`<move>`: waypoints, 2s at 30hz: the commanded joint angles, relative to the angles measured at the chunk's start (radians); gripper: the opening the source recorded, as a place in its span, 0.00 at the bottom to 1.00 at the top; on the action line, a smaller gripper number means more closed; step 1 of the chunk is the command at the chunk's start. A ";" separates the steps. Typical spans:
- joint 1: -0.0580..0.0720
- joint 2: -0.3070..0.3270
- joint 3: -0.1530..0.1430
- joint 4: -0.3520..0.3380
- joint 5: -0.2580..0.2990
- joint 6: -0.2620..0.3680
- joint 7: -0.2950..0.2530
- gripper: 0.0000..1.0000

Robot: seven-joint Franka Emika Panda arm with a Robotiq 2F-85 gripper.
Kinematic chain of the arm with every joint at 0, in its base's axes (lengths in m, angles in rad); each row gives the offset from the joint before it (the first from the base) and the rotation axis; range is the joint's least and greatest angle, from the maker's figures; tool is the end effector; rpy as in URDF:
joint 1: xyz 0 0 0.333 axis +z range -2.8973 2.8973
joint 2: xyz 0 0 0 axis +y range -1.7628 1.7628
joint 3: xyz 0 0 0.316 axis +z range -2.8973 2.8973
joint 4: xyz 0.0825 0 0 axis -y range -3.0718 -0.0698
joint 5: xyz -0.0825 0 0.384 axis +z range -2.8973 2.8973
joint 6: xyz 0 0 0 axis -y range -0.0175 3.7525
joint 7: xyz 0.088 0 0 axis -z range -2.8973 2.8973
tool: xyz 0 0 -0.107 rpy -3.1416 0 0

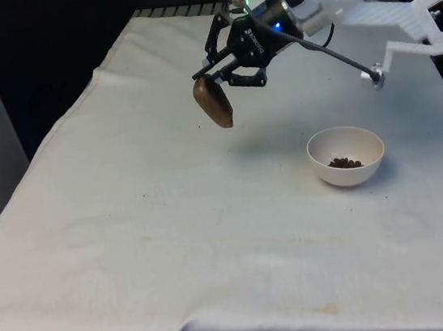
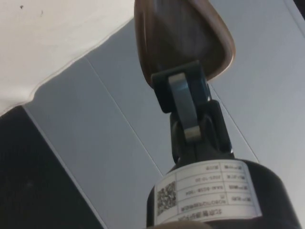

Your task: Pour the coffee beans from the cup into the bowl.

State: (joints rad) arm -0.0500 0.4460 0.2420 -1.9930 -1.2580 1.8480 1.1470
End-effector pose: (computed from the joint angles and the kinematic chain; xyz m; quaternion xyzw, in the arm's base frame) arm 0.5808 0.0325 0.2394 0.8597 -0.0864 0.1089 0.4915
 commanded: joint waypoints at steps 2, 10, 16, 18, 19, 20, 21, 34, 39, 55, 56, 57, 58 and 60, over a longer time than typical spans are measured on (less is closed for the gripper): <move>-0.011 -0.014 -0.008 -0.018 0.015 0.048 -0.006 0.00; -0.011 -0.025 -0.039 -0.039 0.038 0.107 -0.007 0.00; -0.011 -0.031 -0.058 -0.051 0.051 0.143 -0.009 0.00; -0.011 -0.034 -0.069 -0.058 0.060 0.165 -0.010 0.00; -0.011 -0.035 -0.074 -0.060 0.062 0.172 -0.010 0.00; 0.000 -0.028 -0.079 -0.053 0.054 0.152 -0.001 0.00; -0.011 -0.036 -0.078 -0.063 0.065 0.180 -0.010 0.00; -0.011 -0.041 -0.133 -0.084 0.100 0.280 -0.021 0.00; -0.012 -0.040 -0.149 -0.087 0.109 0.309 -0.027 0.00; -0.011 -0.038 -0.220 -0.093 0.167 0.430 -0.068 0.00; -0.011 -0.037 -0.227 -0.094 0.173 0.443 -0.071 0.00; 0.000 -0.036 -0.232 -0.089 0.163 0.427 -0.059 0.00; -0.011 -0.037 -0.230 -0.095 0.176 0.451 -0.073 0.00; -0.011 -0.037 -0.233 -0.096 0.179 0.457 -0.075 0.00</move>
State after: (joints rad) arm -0.0500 0.4100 -0.0010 -2.0850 -1.0850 2.2960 1.0810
